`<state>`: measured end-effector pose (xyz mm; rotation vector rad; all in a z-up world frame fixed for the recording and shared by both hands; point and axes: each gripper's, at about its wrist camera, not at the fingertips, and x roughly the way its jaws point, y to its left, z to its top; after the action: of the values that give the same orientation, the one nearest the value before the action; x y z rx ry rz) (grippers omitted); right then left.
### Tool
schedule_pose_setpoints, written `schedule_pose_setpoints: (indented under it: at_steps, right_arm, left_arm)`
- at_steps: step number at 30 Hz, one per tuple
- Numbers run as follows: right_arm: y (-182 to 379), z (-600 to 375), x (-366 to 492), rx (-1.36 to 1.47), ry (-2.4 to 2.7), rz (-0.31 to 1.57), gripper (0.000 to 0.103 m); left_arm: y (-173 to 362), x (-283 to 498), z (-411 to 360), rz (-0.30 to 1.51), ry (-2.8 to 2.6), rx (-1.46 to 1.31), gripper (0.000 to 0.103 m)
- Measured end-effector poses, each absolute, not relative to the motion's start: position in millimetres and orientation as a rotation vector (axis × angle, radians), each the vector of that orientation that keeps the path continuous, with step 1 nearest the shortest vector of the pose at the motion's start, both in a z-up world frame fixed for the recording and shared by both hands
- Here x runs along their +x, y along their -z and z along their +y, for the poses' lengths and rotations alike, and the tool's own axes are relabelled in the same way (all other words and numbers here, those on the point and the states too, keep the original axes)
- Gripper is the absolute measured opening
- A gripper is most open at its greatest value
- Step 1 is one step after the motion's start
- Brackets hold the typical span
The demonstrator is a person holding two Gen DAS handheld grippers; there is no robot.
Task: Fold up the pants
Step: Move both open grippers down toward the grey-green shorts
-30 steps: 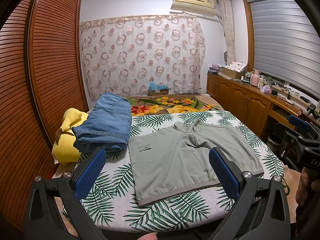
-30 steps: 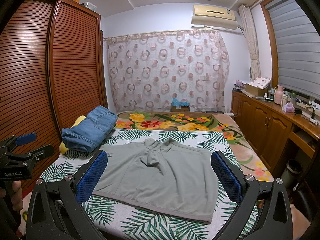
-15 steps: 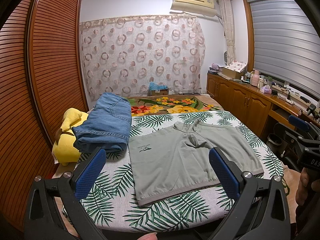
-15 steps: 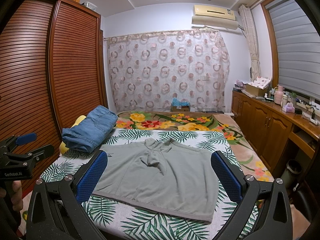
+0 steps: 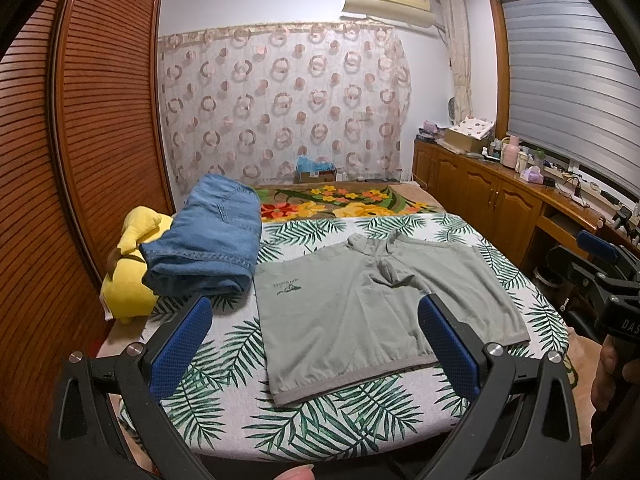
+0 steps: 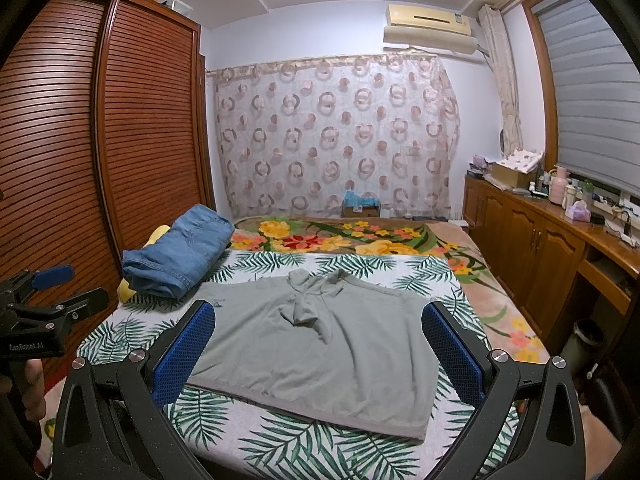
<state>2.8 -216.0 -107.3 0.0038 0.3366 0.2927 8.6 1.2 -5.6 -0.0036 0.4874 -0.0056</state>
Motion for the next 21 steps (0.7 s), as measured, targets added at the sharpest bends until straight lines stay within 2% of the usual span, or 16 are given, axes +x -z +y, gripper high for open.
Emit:
schedule_pose_setpoints:
  at_steps: [21]
  right_arm:
    - [117, -221, 29, -0.008, -0.268, 0.467, 0.103]
  left_arm:
    - [63, 34, 16, 0.637, 0.002, -0.034, 0.103]
